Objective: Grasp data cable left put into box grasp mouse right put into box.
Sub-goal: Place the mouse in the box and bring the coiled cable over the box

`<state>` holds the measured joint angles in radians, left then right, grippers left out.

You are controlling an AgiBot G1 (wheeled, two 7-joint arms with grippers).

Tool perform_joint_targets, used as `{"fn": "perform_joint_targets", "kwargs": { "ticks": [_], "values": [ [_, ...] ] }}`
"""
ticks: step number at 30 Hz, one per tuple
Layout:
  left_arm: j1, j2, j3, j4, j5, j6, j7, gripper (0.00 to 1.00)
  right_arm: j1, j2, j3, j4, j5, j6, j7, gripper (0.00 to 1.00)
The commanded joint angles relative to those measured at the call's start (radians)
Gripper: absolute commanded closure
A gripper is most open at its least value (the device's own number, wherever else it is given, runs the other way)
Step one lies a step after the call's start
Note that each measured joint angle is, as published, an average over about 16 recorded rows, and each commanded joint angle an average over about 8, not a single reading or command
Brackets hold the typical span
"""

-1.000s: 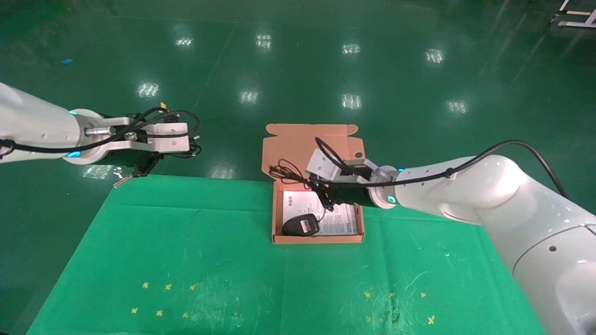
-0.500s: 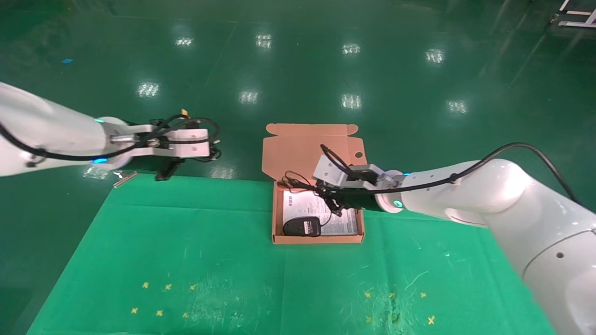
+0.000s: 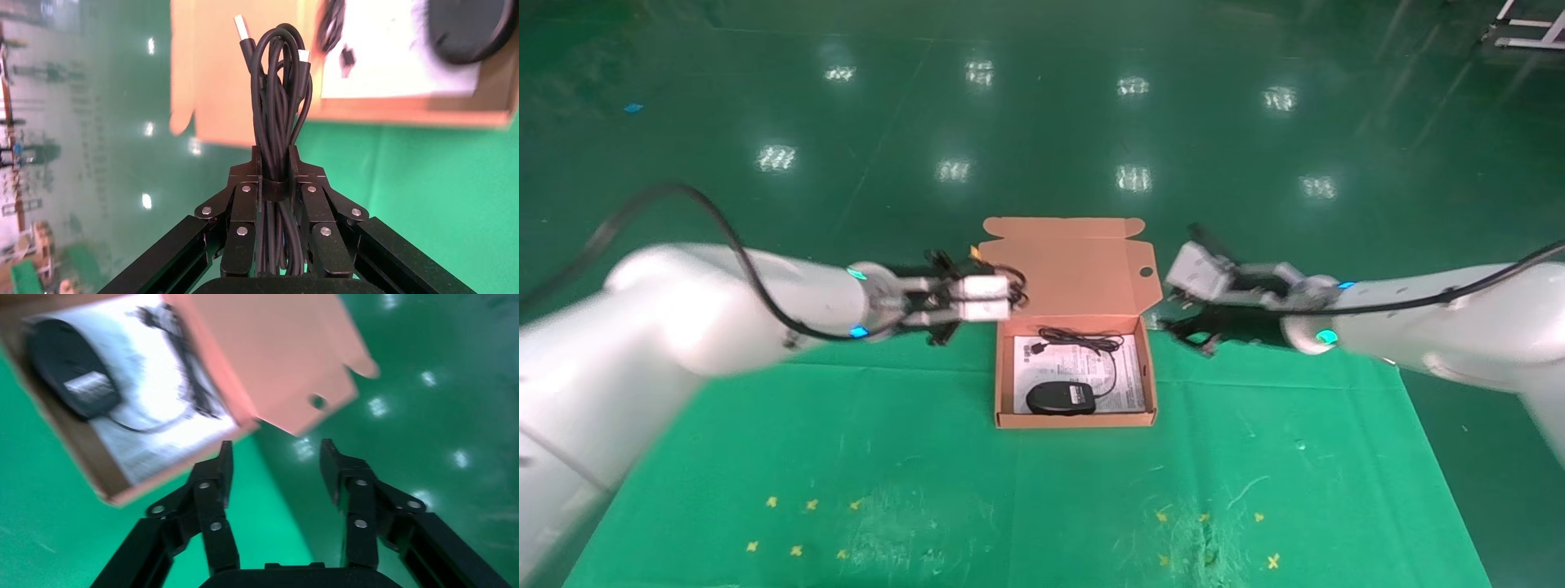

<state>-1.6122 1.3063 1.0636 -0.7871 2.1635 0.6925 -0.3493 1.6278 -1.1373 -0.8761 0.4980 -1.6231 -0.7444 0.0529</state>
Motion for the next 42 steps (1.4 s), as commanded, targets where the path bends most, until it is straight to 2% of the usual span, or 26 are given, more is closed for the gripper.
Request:
{"fn": "perform_joint_targets", "kwargs": {
  "ticks": [1, 8, 18, 19, 26, 27, 42],
  "values": [
    [0.02, 0.038, 0.0, 0.062, -0.023, -0.064, 0.054, 1.0, 0.01, 0.028, 0.004, 0.004, -0.004, 0.009, 0.007, 0.0],
    [0.049, 0.063, 0.061, 0.087, -0.166, -0.179, 0.189, 1.0, 0.02, 0.096, 0.01, 0.071, -0.008, -0.002, 0.034, 0.0],
    [0.046, 0.067, 0.173, 0.07, -0.365, -0.231, 0.289, 1.0, 0.016, 0.159, 0.012, 0.16, -0.02, -0.002, 0.089, 0.0],
    [0.045, 0.067, 0.182, 0.068, -0.378, -0.235, 0.298, 0.97, 0.016, 0.162, 0.012, 0.165, -0.022, -0.001, 0.094, 0.0],
    [0.04, 0.069, 0.221, 0.058, -0.434, -0.253, 0.341, 0.11, 0.012, 0.175, 0.01, 0.189, -0.028, 0.0, 0.11, 0.0],
    [0.04, 0.069, 0.223, 0.058, -0.438, -0.254, 0.342, 0.01, 0.012, 0.175, 0.01, 0.19, -0.028, 0.0, 0.111, 0.0],
    [0.04, 0.053, 0.216, 0.042, -0.43, -0.25, 0.335, 0.0, 0.012, 0.172, 0.01, 0.186, -0.027, 0.0, 0.108, 0.0]
  ]
}}
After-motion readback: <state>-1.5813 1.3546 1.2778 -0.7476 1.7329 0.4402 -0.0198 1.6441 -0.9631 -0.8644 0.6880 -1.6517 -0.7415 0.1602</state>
